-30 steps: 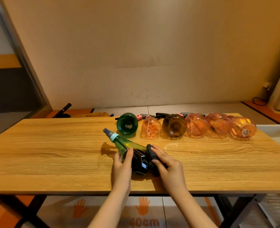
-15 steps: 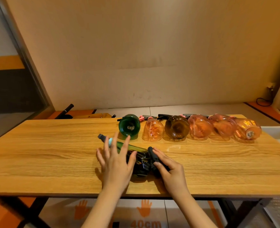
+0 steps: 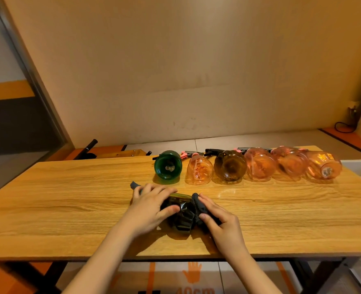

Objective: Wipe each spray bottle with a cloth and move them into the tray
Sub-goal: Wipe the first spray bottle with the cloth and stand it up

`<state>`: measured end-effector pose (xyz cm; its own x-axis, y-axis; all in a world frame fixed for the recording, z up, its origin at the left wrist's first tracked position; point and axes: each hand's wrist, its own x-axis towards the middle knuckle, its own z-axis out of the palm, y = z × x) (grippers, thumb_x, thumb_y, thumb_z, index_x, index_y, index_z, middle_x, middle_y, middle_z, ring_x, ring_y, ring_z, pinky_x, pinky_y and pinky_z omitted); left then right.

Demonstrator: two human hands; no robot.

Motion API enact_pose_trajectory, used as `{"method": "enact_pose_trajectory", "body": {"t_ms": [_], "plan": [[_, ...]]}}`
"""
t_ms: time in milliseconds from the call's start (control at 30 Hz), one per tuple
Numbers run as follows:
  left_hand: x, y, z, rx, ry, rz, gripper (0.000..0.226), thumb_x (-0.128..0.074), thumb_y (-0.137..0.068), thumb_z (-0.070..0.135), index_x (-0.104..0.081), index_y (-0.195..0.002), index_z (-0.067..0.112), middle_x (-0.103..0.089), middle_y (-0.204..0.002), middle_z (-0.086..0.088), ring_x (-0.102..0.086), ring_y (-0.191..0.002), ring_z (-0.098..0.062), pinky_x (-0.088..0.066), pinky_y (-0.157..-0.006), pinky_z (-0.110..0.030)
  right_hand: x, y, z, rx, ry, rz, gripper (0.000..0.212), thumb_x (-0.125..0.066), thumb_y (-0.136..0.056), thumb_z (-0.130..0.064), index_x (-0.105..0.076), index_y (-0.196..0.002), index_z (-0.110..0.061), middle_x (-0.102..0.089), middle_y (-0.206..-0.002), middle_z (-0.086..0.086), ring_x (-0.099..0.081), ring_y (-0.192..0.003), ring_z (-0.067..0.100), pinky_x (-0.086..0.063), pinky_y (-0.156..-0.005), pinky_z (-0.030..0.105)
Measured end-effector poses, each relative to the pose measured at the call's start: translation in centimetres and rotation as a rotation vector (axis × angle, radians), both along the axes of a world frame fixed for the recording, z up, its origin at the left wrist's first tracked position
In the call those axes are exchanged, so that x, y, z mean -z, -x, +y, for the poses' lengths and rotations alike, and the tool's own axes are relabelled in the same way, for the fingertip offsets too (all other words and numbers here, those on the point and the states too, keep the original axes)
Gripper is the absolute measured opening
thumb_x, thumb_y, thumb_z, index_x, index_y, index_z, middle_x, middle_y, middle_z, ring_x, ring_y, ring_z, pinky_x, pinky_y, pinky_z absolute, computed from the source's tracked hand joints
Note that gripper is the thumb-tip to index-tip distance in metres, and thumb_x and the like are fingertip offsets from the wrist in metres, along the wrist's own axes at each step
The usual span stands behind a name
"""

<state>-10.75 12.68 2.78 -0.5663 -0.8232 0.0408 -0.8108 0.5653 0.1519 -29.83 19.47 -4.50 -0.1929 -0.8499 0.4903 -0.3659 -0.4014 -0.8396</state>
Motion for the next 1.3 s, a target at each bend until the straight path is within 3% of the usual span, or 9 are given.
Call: {"method": "enact_pose_trajectory", "body": {"t_ms": [100,233,433,600,733,800,900,1133,1300], "plan": [[-2.3,-0.4,-0.9,0.085,-0.147,-0.22,0.086,-0.049,-0.075,0.077,-0.023,-0.147,0.039,-0.032,-0.15,0.01,-0.021,-0.133,-0.015,-0.012,-0.11,-0.038,-0.1,0.0,0.1,-0.045,-0.022,0.006,0.057,-0.069,-0.078,0.0,-0.055,-0.116,-0.04,-0.051,-0.124,-0.023,-0.042,-0.12,-0.013,-0.029,-0.098,0.005],[-3.2,0.2,-1.8,0.141,-0.254,-0.223,0.091,-0.073,-0.07,0.061,-0.034,-0.145,0.026,-0.043,-0.145,0.001,-0.037,-0.131,-0.018,-0.031,-0.107,-0.032,-0.3,-0.1,0.2,-0.078,-0.07,-0.011,0.06,-0.07,-0.078,0.001,-0.053,-0.112,-0.046,-0.049,-0.122,-0.028,-0.039,-0.119,-0.017,-0.027,-0.099,0.004],[-1.7,-0.1,-2.0,0.099,-0.273,-0.047,0.08,-0.077,-0.063,0.064,-0.047,-0.129,0.029,-0.057,-0.123,0.005,-0.052,-0.111,-0.014,-0.045,-0.093,-0.031,-0.9,0.2,0.5,-0.123,-0.116,-0.055,0.06,-0.065,-0.08,0.005,-0.052,-0.113,-0.043,-0.05,-0.123,-0.024,-0.038,-0.119,-0.017,-0.027,-0.099,0.004],[-0.2,-0.7,-0.8,0.027,-0.286,0.229,0.083,-0.076,-0.049,0.069,-0.042,-0.121,0.044,-0.054,-0.12,0.014,-0.053,-0.111,-0.009,-0.047,-0.095,-0.031,-0.9,0.3,0.9,-0.072,-0.126,-0.319,0.052,-0.061,-0.08,0.013,-0.065,-0.1,-0.035,-0.065,-0.104,-0.024,-0.053,-0.108,-0.012,-0.038,-0.091,0.006],[0.1,-0.2,0.4,0.051,-0.326,0.607,0.093,-0.081,-0.04,0.064,-0.039,-0.122,0.053,-0.051,-0.126,0.023,-0.048,-0.117,0.007,-0.04,-0.098,-0.016,-1.1,0.7,1.0,0.049,-0.12,-0.598,0.041,-0.06,-0.081,0.011,-0.069,-0.1,-0.024,-0.07,-0.101,-0.007,-0.064,-0.099,0.008,-0.051,-0.088,0.029],[-0.1,0.4,0.7,0.058,-0.324,0.707,0.088,-0.081,-0.042,0.059,-0.041,-0.119,0.053,-0.052,-0.125,0.024,-0.047,-0.113,0.015,-0.038,-0.089,-0.005,-2.3,1.2,1.2,0.092,-0.078,-0.631,0.039,-0.059,-0.082,0.009,-0.066,-0.104,-0.022,-0.069,-0.102,-0.004,-0.064,-0.097,0.006,-0.053,-0.085,0.026],[-0.3,1.2,1.0,0.068,-0.333,0.764,0.081,-0.08,-0.045,0.056,-0.045,-0.117,0.049,-0.056,-0.119,0.026,-0.05,-0.109,0.016,-0.04,-0.086,-0.004,-5.5,2.1,1.2,0.076,0.062,-0.507,0.044,-0.056,-0.083,0.01,-0.062,-0.104,-0.028,-0.069,-0.093,-0.018,-0.061,-0.092,-0.008,-0.048,-0.078,0.009],[0.0,2.6,0.9,0.072,-0.309,0.821,0.071,-0.079,-0.046,0.057,-0.052,-0.111,0.045,-0.063,-0.108,0.023,-0.057,-0.103,0.01,-0.046,-0.082,-0.008,-9.0,2.0,0.3,-0.025,0.198,0.109,0.048,-0.062,-0.081,0.004,-0.057,-0.121,-0.023,-0.058,-0.119,-0.017,-0.05,-0.118,-0.002,-0.041,-0.099,0.02],[0.2,2.5,0.7,0.084,-0.314,0.825,0.071,-0.081,-0.044,0.053,-0.055,-0.109,0.043,-0.065,-0.104,0.025,-0.059,-0.103,0.008,-0.046,-0.083,-0.01,-7.0,2.5,1.6,0.025,0.272,0.167,0.05,-0.06,-0.076,0.0,-0.058,-0.121,-0.022,-0.056,-0.117,-0.032,-0.054,-0.112,-0.004,-0.041,-0.093,0.01]]}}
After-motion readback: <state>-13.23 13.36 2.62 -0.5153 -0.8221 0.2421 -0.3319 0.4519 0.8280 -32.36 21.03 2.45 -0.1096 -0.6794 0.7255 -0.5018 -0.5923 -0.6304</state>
